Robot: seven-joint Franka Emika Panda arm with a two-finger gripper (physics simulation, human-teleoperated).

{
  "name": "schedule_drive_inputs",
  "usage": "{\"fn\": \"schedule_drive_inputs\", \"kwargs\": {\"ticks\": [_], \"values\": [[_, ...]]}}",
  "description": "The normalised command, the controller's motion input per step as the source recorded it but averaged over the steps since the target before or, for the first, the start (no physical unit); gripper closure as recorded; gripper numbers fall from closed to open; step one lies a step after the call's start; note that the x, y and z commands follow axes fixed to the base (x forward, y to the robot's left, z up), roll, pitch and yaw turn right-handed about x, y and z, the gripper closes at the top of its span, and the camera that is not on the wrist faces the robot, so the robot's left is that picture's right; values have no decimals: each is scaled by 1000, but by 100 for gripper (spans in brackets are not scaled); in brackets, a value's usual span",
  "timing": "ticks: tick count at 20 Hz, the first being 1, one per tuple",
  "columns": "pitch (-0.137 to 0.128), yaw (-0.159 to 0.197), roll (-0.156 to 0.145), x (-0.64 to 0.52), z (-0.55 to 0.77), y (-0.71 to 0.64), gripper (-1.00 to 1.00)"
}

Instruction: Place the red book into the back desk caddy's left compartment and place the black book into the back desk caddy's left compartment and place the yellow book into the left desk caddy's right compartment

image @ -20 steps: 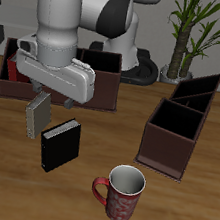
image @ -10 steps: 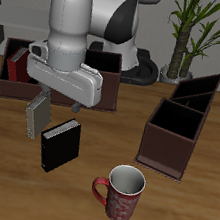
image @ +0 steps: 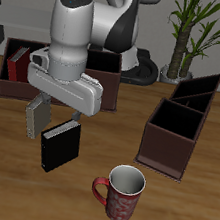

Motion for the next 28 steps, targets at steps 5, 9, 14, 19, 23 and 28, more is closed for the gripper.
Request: {"fn": "schedule_drive_inputs", "kwargs": {"ticks": [5, 9, 14, 19, 23, 28], "values": [[28, -41, 1, 81, -194, -112, -100], [26, -22, -17, 64, -223, -171, -100], [48, -36, -24, 33, -282, -81, -100], [20, -20, -5, -32, -283, -13, -100], [28, -2, -8, -2, -232, 37, -100], [-6, 26, -13, -76, -225, 121, -100]]}}
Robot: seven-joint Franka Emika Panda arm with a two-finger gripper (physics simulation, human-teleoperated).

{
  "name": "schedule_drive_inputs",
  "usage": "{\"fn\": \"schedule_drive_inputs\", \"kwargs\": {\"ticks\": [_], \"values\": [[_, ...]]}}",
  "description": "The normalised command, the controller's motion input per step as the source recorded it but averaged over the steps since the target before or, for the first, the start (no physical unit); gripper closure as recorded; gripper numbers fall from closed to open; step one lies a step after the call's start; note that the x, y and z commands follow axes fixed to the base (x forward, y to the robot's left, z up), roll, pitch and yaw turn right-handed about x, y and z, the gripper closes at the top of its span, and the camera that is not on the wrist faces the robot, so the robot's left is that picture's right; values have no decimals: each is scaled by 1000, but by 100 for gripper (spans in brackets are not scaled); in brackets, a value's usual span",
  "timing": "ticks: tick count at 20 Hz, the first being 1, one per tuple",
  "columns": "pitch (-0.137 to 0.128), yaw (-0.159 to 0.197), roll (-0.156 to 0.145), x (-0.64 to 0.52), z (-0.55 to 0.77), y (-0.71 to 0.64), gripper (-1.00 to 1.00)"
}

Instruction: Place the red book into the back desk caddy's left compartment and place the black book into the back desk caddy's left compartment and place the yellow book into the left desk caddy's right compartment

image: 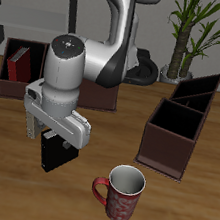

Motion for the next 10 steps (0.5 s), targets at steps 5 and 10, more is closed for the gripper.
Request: {"fn": "schedule_drive_inputs", "kwargs": {"ticks": [5, 10], "values": [[35, -15, -32, 16, -179, -68, -100], [27, -28, -7, 31, -96, -60, 100]]}}
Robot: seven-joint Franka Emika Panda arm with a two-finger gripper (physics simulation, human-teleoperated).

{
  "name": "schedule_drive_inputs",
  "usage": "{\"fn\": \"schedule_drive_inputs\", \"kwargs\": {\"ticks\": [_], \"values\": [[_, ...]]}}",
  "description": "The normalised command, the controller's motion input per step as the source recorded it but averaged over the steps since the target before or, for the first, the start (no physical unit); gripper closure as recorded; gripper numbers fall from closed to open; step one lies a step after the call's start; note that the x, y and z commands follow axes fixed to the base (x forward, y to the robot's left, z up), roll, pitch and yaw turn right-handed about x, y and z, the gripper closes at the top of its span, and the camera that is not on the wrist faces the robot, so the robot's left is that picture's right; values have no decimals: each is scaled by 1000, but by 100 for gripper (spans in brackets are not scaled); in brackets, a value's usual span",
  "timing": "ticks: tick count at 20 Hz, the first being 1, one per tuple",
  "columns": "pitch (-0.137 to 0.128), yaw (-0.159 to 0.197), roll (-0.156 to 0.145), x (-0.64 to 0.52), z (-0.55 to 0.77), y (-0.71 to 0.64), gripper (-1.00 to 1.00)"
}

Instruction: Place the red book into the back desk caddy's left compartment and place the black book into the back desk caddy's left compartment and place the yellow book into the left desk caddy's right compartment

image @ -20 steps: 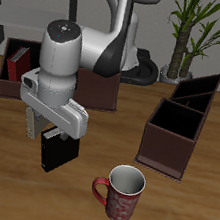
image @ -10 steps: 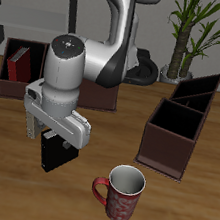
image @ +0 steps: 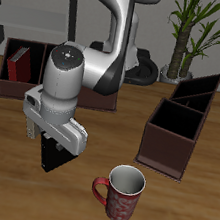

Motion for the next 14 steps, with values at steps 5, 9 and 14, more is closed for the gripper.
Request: {"fn": "schedule_drive_inputs", "kwargs": {"ticks": [5, 9, 14], "values": [[1, -15, 11, -12, 101, 12, 100], [13, 44, 38, 15, 373, 92, 100], [-15, 136, 25, -53, 553, 106, 100]]}}
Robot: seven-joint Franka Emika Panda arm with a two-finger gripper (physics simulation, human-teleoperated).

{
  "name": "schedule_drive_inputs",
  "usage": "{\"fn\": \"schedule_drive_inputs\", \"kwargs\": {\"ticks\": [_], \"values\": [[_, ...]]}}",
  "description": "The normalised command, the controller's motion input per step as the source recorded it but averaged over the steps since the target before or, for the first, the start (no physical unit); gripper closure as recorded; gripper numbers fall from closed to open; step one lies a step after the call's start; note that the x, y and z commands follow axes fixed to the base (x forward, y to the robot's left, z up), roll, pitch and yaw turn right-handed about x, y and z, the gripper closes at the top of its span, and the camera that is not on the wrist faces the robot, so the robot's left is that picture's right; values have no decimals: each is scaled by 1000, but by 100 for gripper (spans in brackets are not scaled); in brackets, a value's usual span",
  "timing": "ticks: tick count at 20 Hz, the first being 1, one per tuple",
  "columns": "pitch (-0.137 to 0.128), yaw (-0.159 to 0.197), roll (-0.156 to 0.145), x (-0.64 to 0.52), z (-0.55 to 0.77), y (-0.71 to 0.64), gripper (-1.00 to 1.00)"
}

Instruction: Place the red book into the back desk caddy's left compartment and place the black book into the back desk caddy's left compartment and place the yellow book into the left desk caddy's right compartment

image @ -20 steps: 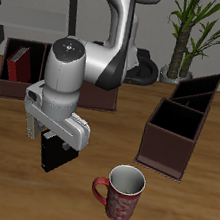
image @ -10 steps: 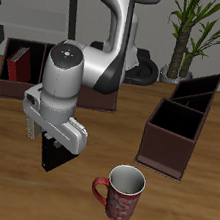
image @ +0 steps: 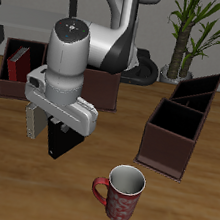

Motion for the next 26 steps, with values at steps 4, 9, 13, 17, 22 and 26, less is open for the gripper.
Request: {"fn": "schedule_drive_inputs", "kwargs": {"ticks": [4, 9, 13, 17, 22, 26], "values": [[-107, 231, 45, -520, 1110, 184, 100], [-52, 159, 29, -360, 509, 45, 100], [-2, 132, 32, -545, 366, -77, 100], [-33, 114, -79, -765, 374, -272, 100], [-18, 83, -15, -444, 180, -74, 100], [-2, 24, 27, -653, 275, -145, 100]]}}
